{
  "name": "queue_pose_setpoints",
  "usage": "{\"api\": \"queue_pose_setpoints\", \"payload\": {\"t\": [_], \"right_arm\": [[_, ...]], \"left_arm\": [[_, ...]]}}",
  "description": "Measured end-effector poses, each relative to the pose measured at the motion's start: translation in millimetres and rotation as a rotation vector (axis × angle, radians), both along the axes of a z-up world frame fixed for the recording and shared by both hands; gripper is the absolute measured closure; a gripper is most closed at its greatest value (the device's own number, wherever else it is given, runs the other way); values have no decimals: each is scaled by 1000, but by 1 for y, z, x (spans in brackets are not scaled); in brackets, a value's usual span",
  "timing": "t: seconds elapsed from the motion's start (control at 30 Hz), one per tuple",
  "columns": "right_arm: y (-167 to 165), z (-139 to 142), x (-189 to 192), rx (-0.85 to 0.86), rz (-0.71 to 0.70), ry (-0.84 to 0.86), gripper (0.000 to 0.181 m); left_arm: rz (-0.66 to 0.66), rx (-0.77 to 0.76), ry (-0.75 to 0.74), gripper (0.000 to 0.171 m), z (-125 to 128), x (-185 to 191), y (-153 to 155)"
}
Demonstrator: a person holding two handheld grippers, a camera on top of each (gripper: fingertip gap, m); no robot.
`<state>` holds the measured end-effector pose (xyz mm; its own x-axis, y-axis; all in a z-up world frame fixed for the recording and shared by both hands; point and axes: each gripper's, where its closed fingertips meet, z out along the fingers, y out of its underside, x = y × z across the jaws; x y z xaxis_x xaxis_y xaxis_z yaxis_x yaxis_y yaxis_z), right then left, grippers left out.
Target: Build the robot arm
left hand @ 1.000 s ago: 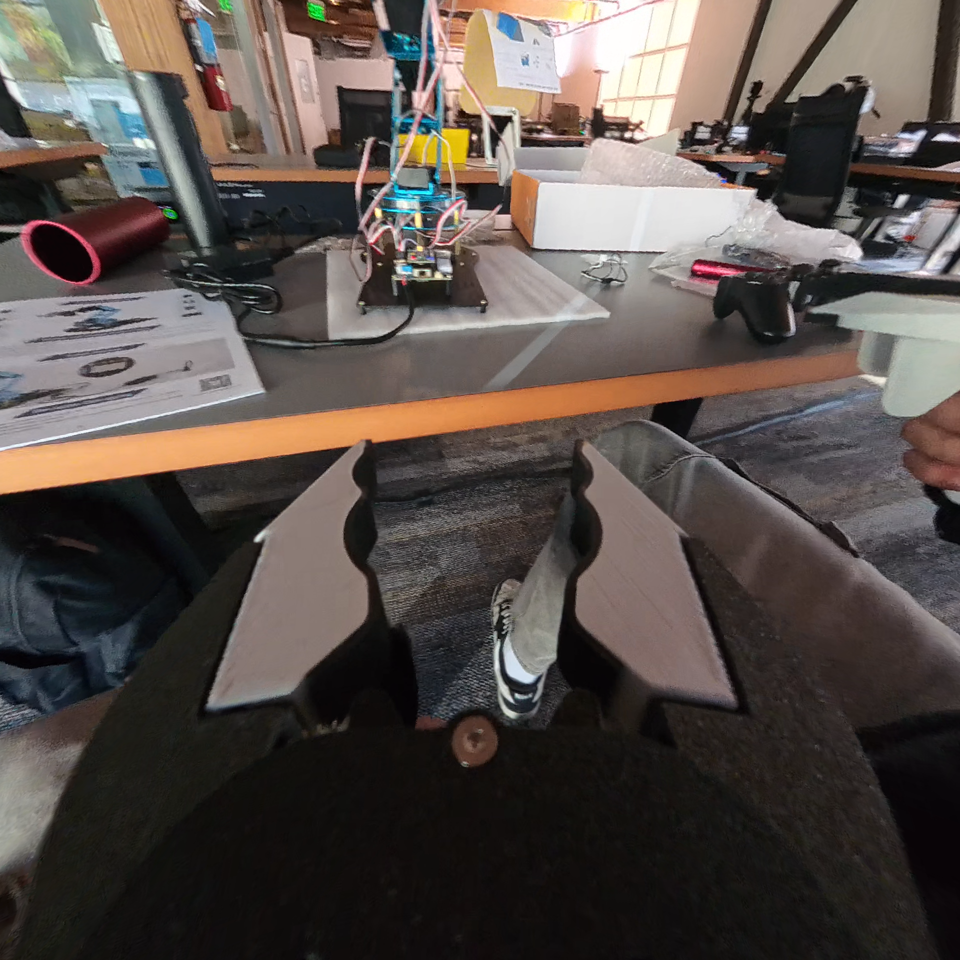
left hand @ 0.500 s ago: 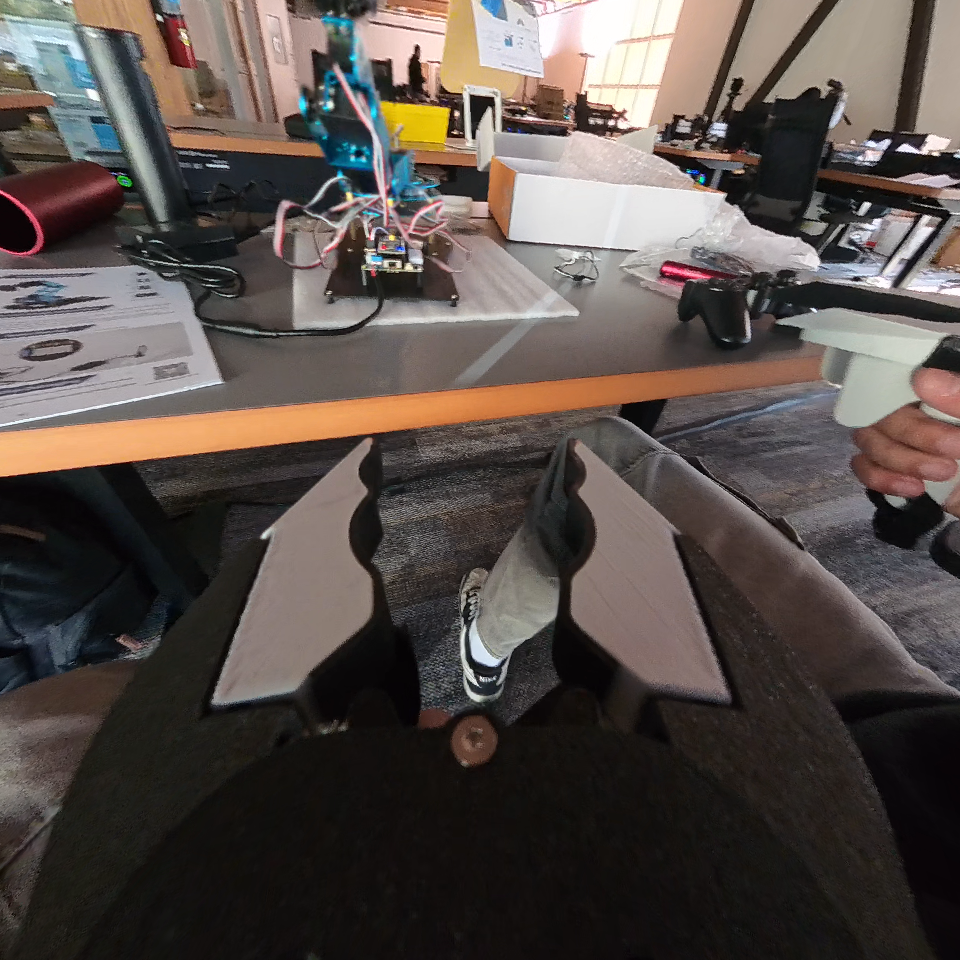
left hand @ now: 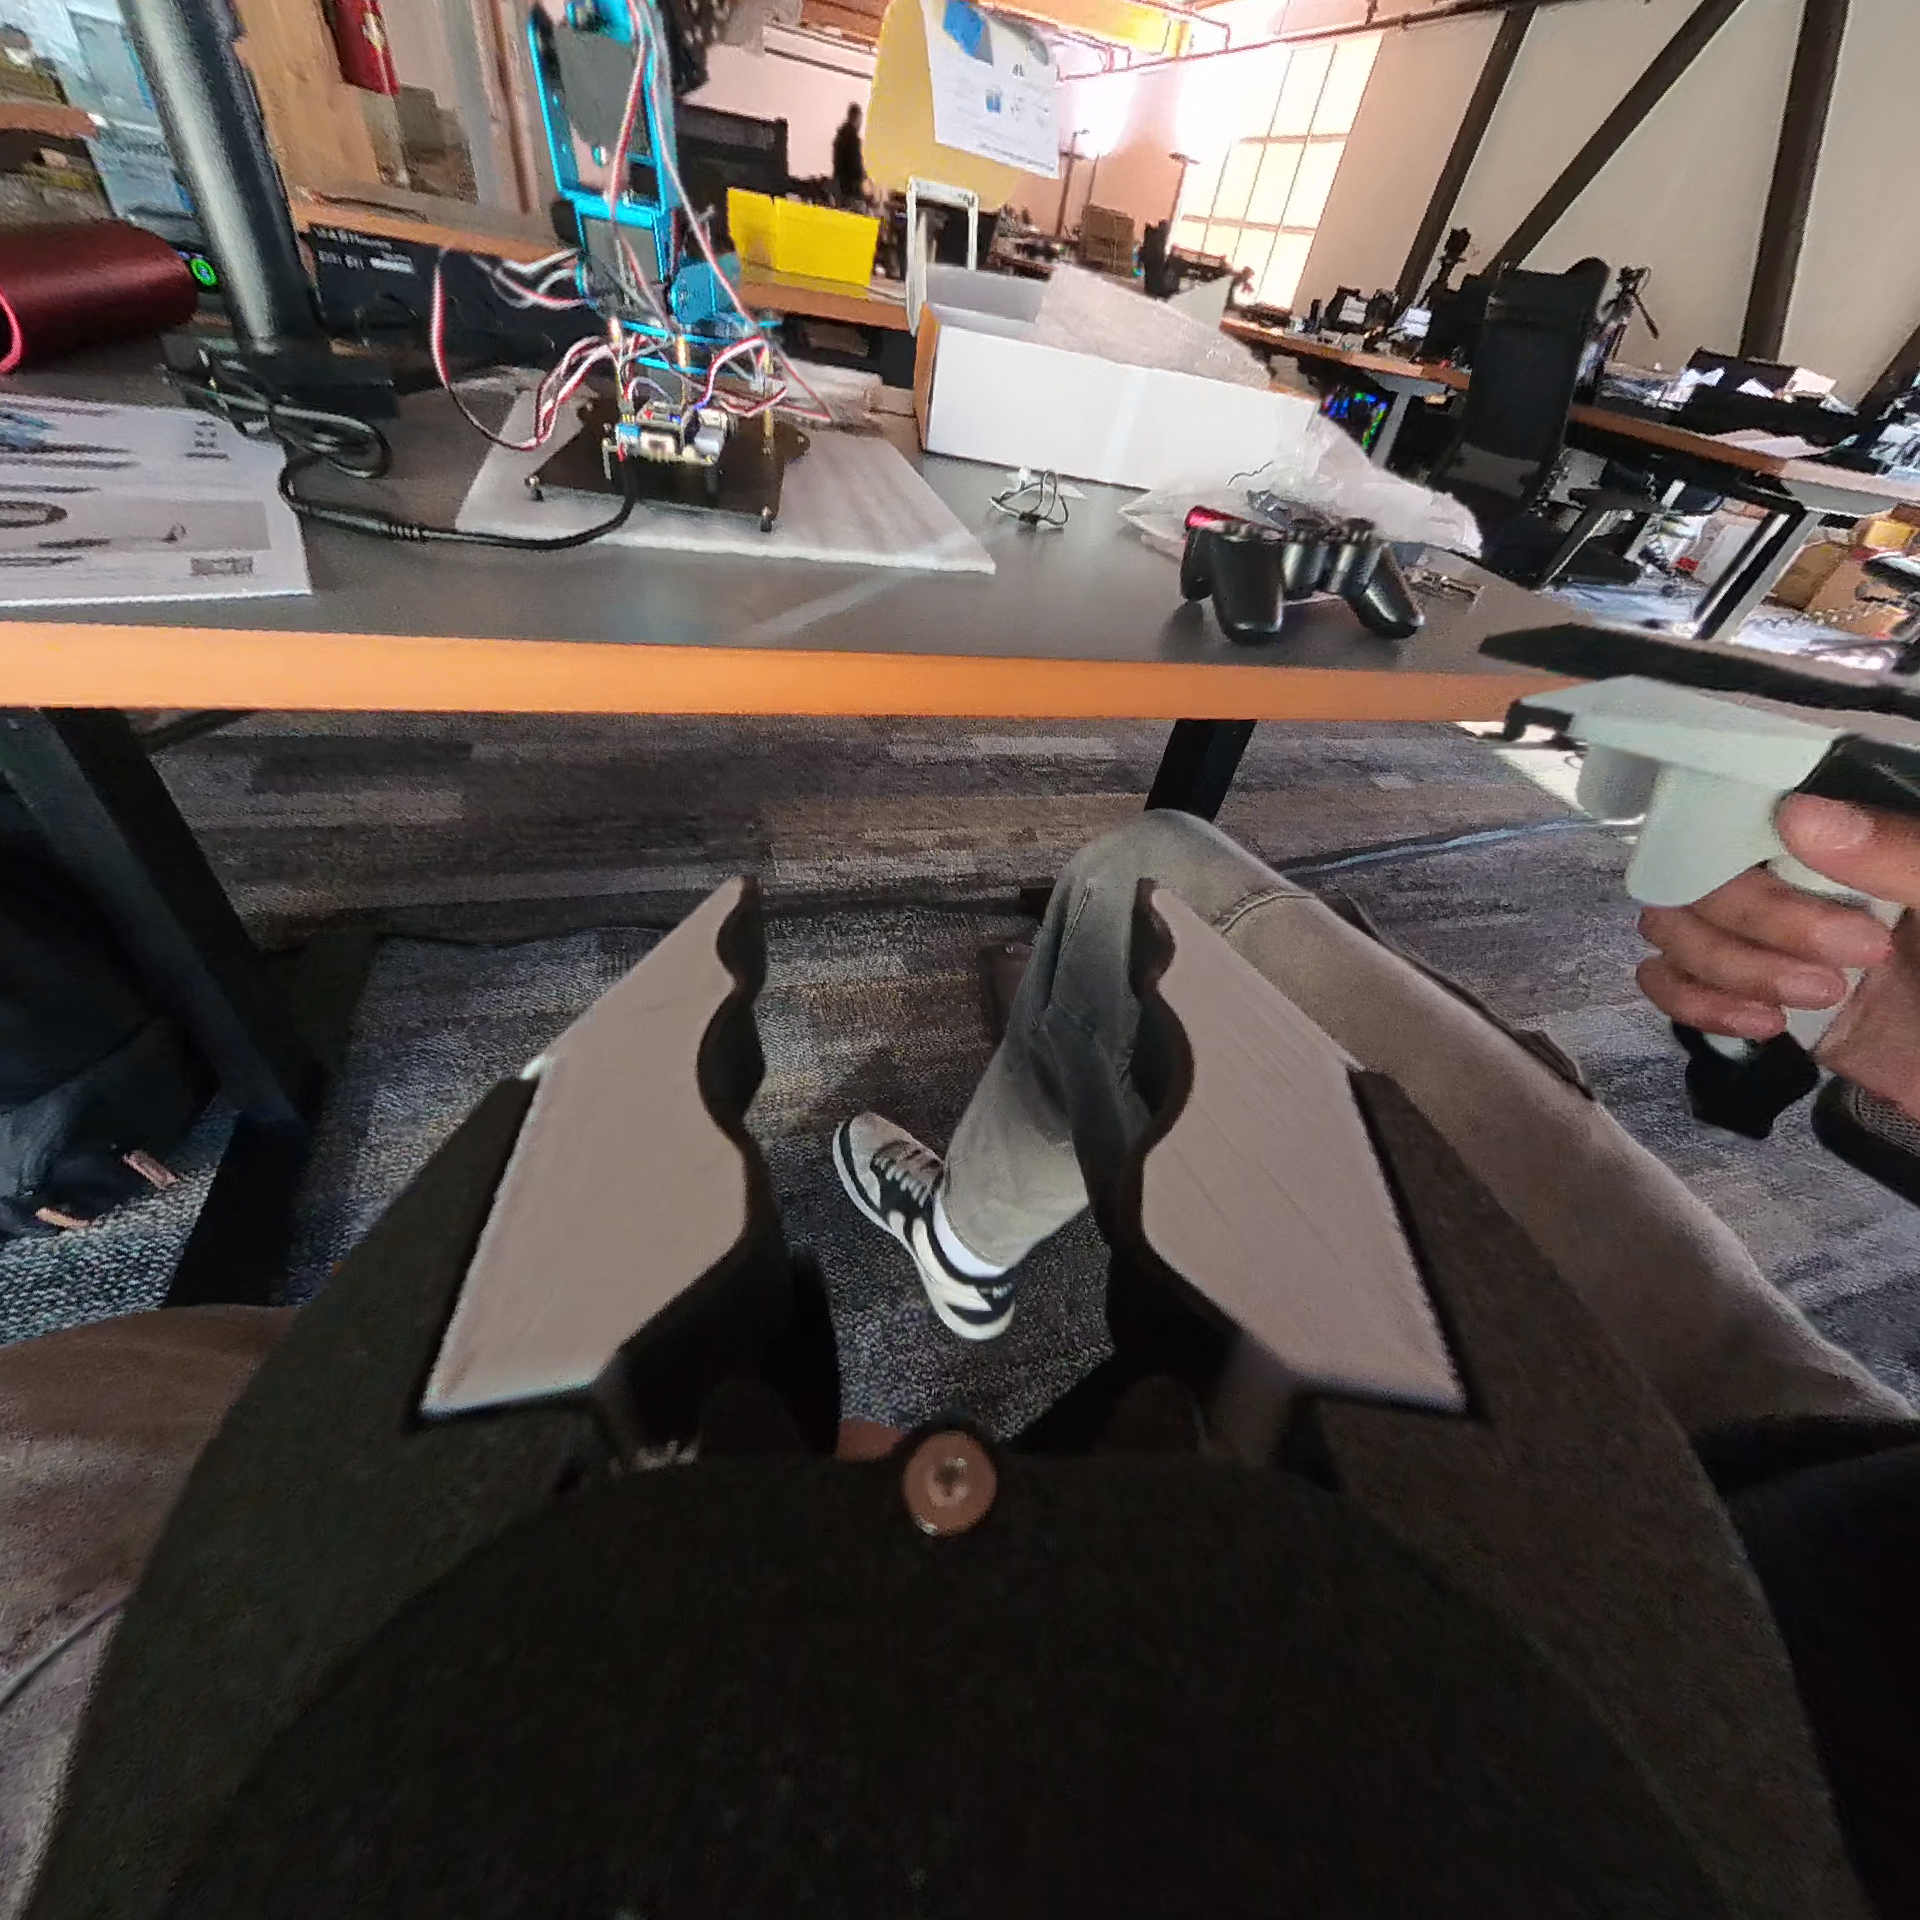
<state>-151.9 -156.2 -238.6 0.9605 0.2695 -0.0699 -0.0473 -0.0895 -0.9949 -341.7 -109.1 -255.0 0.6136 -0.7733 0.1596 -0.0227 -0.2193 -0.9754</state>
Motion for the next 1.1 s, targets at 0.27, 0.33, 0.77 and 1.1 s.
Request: {"api": "queue_pose_setpoints", "payload": {"t": [0.27,0.33,0.77,1.1], "right_arm": [[-19,15,15,44,-16,-5,120],[-21,17,17,56,-21,-21,121],[-20,12,29,32,-59,-13,123],[-24,13,32,40,-68,-29,124]], "left_arm": [[48,82,62,101,5,-3,-27],[48,79,58,101,5,-3,-30],[19,58,54,102,3,4,-30],[12,58,63,102,1,7,-32]]}}
